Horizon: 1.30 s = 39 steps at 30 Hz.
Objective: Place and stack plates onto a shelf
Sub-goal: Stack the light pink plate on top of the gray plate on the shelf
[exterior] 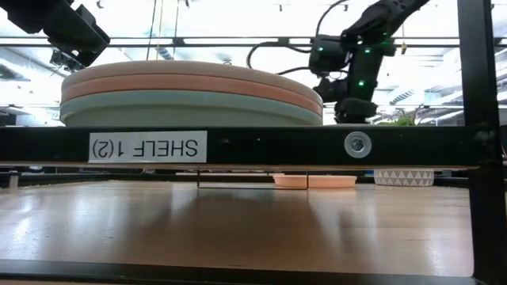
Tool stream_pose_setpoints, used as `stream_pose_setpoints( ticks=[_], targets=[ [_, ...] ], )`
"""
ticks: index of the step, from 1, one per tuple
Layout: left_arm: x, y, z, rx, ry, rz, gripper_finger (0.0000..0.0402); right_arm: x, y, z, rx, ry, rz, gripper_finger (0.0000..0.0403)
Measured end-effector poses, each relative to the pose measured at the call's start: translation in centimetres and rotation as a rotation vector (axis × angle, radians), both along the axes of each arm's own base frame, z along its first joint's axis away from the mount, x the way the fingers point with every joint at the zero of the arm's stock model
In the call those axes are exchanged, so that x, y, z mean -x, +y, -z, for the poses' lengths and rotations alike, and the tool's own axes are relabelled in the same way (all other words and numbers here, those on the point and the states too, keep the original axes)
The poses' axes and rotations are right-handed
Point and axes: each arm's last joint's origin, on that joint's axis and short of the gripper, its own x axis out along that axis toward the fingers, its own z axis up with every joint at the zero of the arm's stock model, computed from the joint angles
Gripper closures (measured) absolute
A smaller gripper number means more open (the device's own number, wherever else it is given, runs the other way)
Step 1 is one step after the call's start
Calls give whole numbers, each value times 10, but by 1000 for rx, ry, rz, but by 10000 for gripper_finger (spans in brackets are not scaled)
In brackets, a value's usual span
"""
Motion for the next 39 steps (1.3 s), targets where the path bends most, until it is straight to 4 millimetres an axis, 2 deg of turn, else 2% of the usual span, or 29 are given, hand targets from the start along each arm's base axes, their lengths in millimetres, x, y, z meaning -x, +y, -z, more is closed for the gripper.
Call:
stream_pose_setpoints(
  ticks=[5, 10, 14, 18, 23, 30, 35, 39],
  targets=[
    [0, -1, 0, 39, 13, 18, 303, 13, 9, 12, 53, -105, -149, 265],
    [0, -1, 0, 43, 15, 24, 303, 25, 10, 41, 184, -181, -222, 262],
    [0, -1, 0, 53, 16, 19, 303, 29, 6, 58, 269, -130, -182, 247],
    [0, -1, 0, 66, 18, 12, 303, 28, 4, 71, 231, -83, -200, 240],
    [0, -1, 0, 66, 18, 12, 303, 27, 4, 77, 244, -42, -188, 271],
    [0, -2, -1, 75, 3, 12, 303, 33, 17, 70, 231, -4, -176, 386],
    [-2, -3, -4, 86, -24, 16, 303, 33, 31, 43, 365, -78, -152, 376],
    [-2, -2, -4, 87, -27, 15, 303, 33, 43, 7, 502, -187, -117, 387]
  ],
)
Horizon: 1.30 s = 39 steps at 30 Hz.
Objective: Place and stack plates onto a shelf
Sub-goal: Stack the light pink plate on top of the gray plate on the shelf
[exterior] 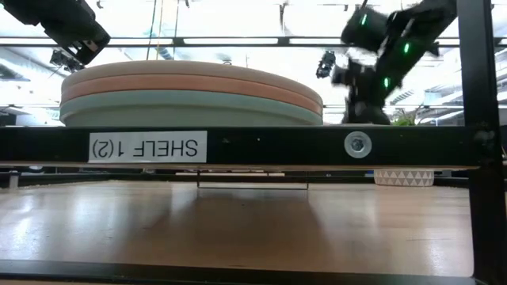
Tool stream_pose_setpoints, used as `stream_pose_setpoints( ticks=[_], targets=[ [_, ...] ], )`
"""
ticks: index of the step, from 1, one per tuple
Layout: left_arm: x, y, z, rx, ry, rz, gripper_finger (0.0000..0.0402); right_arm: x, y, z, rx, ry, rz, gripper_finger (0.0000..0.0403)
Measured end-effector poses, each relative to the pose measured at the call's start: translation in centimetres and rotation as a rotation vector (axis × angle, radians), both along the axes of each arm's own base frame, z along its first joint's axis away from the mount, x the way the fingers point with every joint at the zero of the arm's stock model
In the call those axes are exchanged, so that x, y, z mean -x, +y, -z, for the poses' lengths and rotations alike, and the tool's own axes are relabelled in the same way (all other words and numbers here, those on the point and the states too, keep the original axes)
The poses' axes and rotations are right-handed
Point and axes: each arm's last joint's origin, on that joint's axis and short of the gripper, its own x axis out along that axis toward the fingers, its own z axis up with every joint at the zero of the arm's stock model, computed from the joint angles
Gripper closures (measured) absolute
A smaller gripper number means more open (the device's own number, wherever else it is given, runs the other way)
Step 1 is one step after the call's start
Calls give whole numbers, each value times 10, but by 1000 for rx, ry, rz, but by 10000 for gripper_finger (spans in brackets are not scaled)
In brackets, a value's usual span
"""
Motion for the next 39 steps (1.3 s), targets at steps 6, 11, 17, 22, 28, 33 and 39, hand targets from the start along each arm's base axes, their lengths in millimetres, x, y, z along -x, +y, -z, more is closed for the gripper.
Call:
stream_pose_setpoints(
  ticks=[6, 11, 17, 22, 28, 33, 39],
  targets=[
    [0, 0, 0, 6, 1, -3, 303, 6, 35, -59, 102, -250, -85, 388],
    [0, 0, 0, 6, 1, -3, 303, 12, 72, -89, 101, -376, -223, 384],
    [0, 0, 0, 8, 2, -5, 303, 2, 118, -92, 37, -380, -446, 386],
    [0, 0, 0, 68, 12, -36, 303, -18, 156, -84, -58, -365, -652, 386],
    [0, 0, 0, 123, 22, -64, 303, -49, 201, -68, -194, -276, -880, 386],
    [0, 0, 0, 125, 21, -71, 303, -69, 227, -41, -330, -163, -1043, 386],
    [0, 0, 0, 104, 16, -67, 303, -95, 242, -18, -343, -104, -1046, 385]
  ],
)
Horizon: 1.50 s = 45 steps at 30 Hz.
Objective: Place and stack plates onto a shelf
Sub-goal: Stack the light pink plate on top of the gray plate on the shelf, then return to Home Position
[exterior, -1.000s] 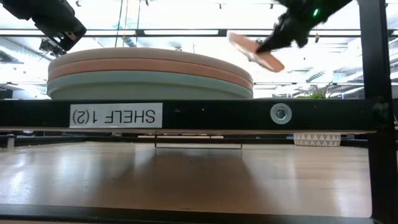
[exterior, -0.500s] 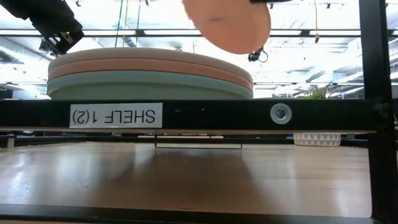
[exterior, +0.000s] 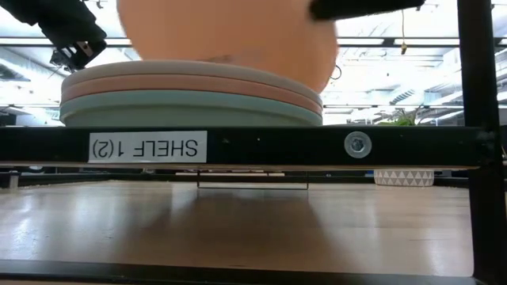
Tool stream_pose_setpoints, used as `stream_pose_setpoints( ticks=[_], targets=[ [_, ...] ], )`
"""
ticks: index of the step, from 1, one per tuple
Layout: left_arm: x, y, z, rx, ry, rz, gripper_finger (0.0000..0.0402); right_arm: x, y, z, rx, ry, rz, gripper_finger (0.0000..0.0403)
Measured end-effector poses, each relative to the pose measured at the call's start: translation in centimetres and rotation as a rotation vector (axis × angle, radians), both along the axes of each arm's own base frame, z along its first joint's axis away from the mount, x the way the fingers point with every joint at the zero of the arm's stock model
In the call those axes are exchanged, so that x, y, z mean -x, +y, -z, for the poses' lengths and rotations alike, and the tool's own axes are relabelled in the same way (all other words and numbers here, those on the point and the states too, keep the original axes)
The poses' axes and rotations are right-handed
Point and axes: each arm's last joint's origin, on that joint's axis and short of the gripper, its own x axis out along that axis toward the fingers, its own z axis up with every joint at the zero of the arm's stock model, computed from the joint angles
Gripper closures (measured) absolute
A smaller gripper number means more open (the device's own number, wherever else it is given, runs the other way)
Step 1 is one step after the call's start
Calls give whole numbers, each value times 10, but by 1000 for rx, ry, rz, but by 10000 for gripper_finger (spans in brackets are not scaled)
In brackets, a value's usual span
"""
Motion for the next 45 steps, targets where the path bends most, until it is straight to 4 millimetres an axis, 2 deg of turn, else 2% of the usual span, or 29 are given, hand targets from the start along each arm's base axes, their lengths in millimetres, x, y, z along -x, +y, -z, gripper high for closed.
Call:
stream_pose_setpoints(
  ticks=[6, 10, 16, 21, 27, 31, 36, 40, 45],
  targets=[
    [0, 0, 0, -25, -2, 3, 303, -20, 10, 11, 7, 25, 6, 367],
    [1, 1, 1, -52, 4, 14, 303, -21, 9, 12, 10, 51, 25, 338],
    [1, 1, 3, -63, 16, 4, 303, -15, 3, -9, -10, 11, 100, 287],
    [1, 1, 2, -57, 16, 0, 303, -11, 1, -25, -37, -53, 166, 271],
    [1, 1, 2, -33, 19, -13, 303, -5, -12, 22, -56, 9, 252, 273],
    [1, 1, 2, -43, 11, -12, 303, 1, -11, 33, -36, -1, 279, 273],
    [1, 2, 3, -58, 17, -25, 303, 4, -6, 3, -62, -85, 268, 274],
    [2, 2, 4, -71, 25, -21, 303, 15, -13, -6, -20, -51, 315, 274],
    [2, 2, 4, -112, 25, 0, 303, 34, -22, -28, -53, -52, 349, 274]
  ],
)
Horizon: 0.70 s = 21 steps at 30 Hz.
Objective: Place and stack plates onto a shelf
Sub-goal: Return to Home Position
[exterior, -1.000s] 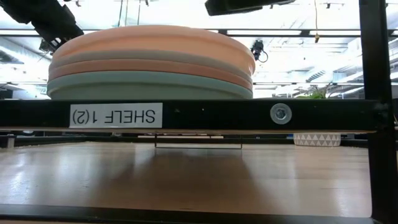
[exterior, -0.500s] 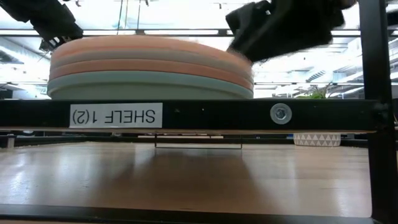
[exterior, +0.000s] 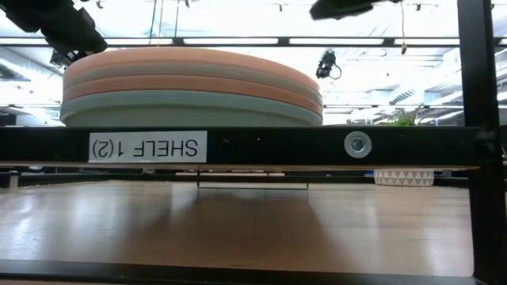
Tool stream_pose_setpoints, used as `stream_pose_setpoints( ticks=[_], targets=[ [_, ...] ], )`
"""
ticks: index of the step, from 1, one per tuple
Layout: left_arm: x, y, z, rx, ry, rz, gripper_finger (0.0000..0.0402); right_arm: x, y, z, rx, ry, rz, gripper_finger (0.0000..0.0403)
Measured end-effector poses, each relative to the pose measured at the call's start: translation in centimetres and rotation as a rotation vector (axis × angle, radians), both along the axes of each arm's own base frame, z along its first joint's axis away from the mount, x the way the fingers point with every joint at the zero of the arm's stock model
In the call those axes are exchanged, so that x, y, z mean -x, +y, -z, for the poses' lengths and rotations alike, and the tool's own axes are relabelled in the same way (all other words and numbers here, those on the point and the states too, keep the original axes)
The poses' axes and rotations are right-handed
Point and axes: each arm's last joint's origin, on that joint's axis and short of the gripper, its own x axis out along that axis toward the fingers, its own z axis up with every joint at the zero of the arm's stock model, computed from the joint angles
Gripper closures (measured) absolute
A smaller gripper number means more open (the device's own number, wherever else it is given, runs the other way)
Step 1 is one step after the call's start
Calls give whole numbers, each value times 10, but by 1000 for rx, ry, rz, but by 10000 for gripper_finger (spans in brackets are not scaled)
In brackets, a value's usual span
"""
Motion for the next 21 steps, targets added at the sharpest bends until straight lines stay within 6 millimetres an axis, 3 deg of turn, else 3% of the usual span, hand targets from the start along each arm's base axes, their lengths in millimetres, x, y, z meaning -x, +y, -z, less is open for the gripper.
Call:
stream_pose_setpoints(
  ticks=[6, 12, 16, 21],
  targets=[
    [1, 0, 1, -68, -5, 9, 303, 27, -25, -18, -72, -133, 29, 274],
    [3, 4, -8, -159, -79, 3, 303, 62, -58, -20, -159, -224, 79, 274],
    [10, 9, -12, -193, -171, 32, 303, 84, -75, -21, -203, -274, 118, 274],
    [24, 22, -3, -205, -286, 27, 303, 108, -88, -29, -243, -358, 137, 274]
  ],
)
